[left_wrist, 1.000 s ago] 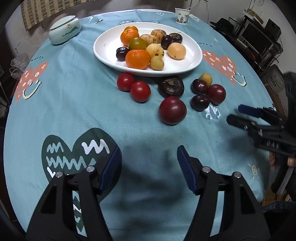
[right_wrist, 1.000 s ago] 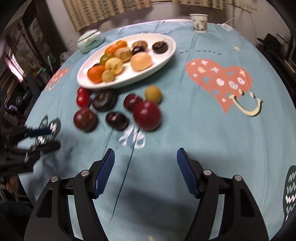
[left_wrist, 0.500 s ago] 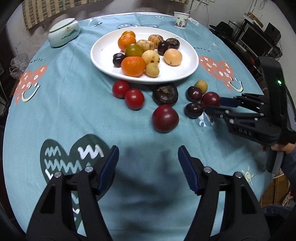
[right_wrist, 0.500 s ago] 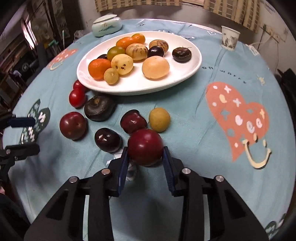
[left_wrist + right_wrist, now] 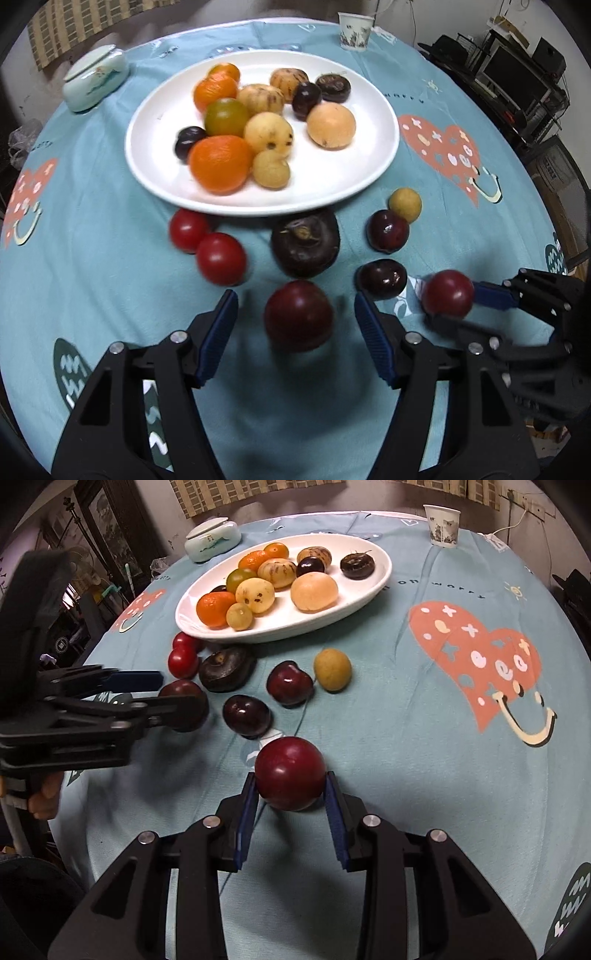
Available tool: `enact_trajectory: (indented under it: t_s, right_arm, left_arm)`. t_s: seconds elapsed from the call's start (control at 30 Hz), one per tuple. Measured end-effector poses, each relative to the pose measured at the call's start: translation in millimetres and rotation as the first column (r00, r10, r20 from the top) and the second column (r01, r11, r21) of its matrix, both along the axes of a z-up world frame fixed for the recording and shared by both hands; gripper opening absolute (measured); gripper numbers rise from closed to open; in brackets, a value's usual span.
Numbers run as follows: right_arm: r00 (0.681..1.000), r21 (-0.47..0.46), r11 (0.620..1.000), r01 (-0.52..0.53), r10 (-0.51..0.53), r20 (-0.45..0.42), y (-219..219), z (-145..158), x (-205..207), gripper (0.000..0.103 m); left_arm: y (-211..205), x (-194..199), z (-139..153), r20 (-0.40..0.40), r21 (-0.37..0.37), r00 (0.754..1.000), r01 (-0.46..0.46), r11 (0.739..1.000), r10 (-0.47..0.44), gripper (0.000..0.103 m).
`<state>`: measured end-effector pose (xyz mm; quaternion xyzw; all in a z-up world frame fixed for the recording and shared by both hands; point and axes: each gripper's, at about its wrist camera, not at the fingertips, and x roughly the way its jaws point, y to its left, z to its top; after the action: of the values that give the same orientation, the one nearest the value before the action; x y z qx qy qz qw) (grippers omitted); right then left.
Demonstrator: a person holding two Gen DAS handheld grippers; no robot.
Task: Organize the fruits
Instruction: 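Grasp a red plum with the right gripper while the left grasps a dark red plum, then lift both held plums above the cloth toward the plate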
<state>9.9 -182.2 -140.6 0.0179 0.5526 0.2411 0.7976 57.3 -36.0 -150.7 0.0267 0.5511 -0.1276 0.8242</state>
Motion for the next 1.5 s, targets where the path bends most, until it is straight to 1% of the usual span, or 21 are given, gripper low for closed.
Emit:
enact_trajectory:
  t_s: [0.03,0.07,0.2,0.33,0.4,0.53,1.0,1.17,1.37,1.5]
  right_arm:
    - [1.0,0.005,1.0,-0.004,0.004,0.0,1.7,0.9,-1.0,0.036]
    - [1.0,0.007,1.0,-0.008,0.008,-0.001,3.4,1.2,-0.3,0.036]
    - [1.0,0.022,0.999,-0.025,0.025,-0.002,9.5,4.1,-3.0,0.036]
    - [0.999,0.017,0.999,-0.049,0.049,-0.004,16.8,3.3,-6.4,0.036]
    - [0.998,0.018,0.998,-0.063,0.063,-0.009,20.0,2.7,-9.4,0.036]
    - [0.996,0.004,0.996,-0.084,0.084,-0.011,25.6,0.7,-18.4,0.036]
    - [0.997,-0.025,0.997,-0.079,0.079,0.007,26.9,1.5,-29.2,0.036]
    - [0.996,-0.018,0.996,-0.083,0.083,0.013,28.3,3.7,-30.8,0.036]
    - [0.996,-0.025,0.996,-0.086,0.086,0.009,29.4,1.4,-33.2,0.036]
    - [0.996,-0.019,0.996,-0.083,0.083,0.013,28.5,2.8,-34.5,0.036]
  left_arm:
    - [-0.9,0.7,-1.7,-0.009,0.001,1.0,0.004,1.0,-0.004,0.044]
    - [-1.5,1.2,-3.9,-0.023,0.004,1.0,0.009,1.0,-0.009,0.041]
    - [0.4,-3.1,-2.7,-0.022,0.021,0.999,0.025,0.999,-0.025,0.04]
    - [6.2,-9.4,0.3,-0.022,0.015,1.0,0.012,1.0,-0.012,0.04]
    - [7.8,-12.4,1.7,-0.02,0.024,1.0,0.006,1.0,-0.005,0.04]
    - [10.7,-19.3,6.3,-0.004,0.028,1.0,-0.003,1.0,0.003,0.04]
    - [11.5,-36.5,16.2,0.023,0.054,1.0,-0.003,0.999,0.002,0.04]
    - [13.7,-38.5,20.5,0.037,0.059,0.999,-0.011,0.998,0.009,0.04]
    - [15.2,-39.4,20.9,0.035,0.057,0.999,-0.01,0.998,0.008,0.04]
    - [23.4,-38.0,23.6,0.041,0.046,0.999,-0.031,0.998,0.029,0.04]
